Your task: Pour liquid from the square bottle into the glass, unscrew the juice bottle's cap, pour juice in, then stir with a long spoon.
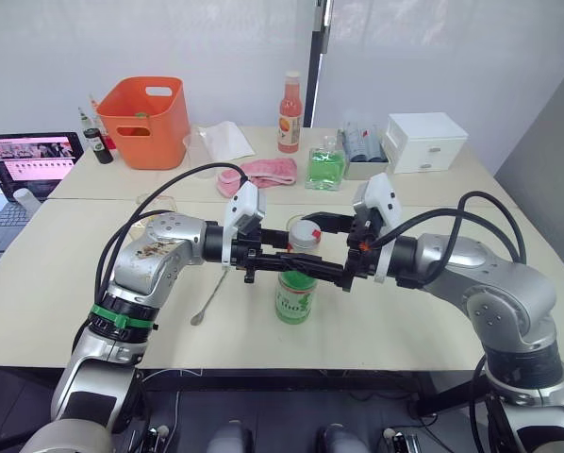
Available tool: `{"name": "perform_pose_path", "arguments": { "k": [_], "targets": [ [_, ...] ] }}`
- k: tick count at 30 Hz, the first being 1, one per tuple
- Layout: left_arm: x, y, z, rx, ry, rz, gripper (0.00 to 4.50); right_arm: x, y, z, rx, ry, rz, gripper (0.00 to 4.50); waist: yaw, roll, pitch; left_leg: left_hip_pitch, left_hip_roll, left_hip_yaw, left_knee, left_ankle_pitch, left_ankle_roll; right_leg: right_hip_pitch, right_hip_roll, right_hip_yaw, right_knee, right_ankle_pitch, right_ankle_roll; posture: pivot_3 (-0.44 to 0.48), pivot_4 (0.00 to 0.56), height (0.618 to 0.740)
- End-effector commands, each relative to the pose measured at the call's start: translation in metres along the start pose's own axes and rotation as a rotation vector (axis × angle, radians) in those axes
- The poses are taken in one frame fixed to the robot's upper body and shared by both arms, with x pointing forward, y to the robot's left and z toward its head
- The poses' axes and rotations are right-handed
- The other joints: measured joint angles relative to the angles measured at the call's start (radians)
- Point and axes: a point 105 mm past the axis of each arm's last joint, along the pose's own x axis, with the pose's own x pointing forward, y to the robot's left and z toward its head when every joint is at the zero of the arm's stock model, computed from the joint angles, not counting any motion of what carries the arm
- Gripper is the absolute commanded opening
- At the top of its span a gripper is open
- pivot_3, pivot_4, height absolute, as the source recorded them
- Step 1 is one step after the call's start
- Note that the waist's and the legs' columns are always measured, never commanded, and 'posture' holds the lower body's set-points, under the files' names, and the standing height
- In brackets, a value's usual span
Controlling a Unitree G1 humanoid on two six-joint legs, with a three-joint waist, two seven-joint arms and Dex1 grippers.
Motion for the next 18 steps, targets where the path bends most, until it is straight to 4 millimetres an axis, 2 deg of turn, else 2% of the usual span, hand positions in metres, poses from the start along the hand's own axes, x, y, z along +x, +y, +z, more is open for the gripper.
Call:
{"name": "perform_pose_path", "arguments": {
  "k": [1, 17, 18],
  "targets": [
    [0.0002, -0.001, 0.0048, 0.043, 0.001, 0.002, 1.44, -0.0042, 0.0062, 0.0205, -0.049, -0.056, 0.01, 4.5, 0.0, 0.0, 0.0, 0.0, 0.0, 0.0, 0.0, 0.0, 0.0, 0.0, 0.0, 0.0, 0.0, 0.0, 0.0, 0.0, 0.15, 0.715],
    [0.0007, -0.0007, 0.0022, 0.043, 0.011, -0.003, 1.44, -0.0061, 0.0027, 0.0277, -0.062, -0.053, -0.016, 4.5, 0.0, 0.0, 0.0, 0.0, 0.0, 0.0, 0.0, 0.0, 0.0, 0.0, 0.0, 0.0, 0.0, 0.0, 0.0, 0.0, 0.15, 0.715],
    [0.0006, -0.0008, 0.0019, 0.043, 0.012, -0.003, 1.44, -0.0059, 0.0031, 0.0282, -0.062, -0.055, -0.014, 3.94, 0.0, 0.0, 0.0, 0.0, 0.0, 0.0, 0.0, 0.0, 0.0, 0.0, 0.0, 0.0, 0.0, 0.0, 0.0, 0.0, 0.15, 0.715]
  ]
}}
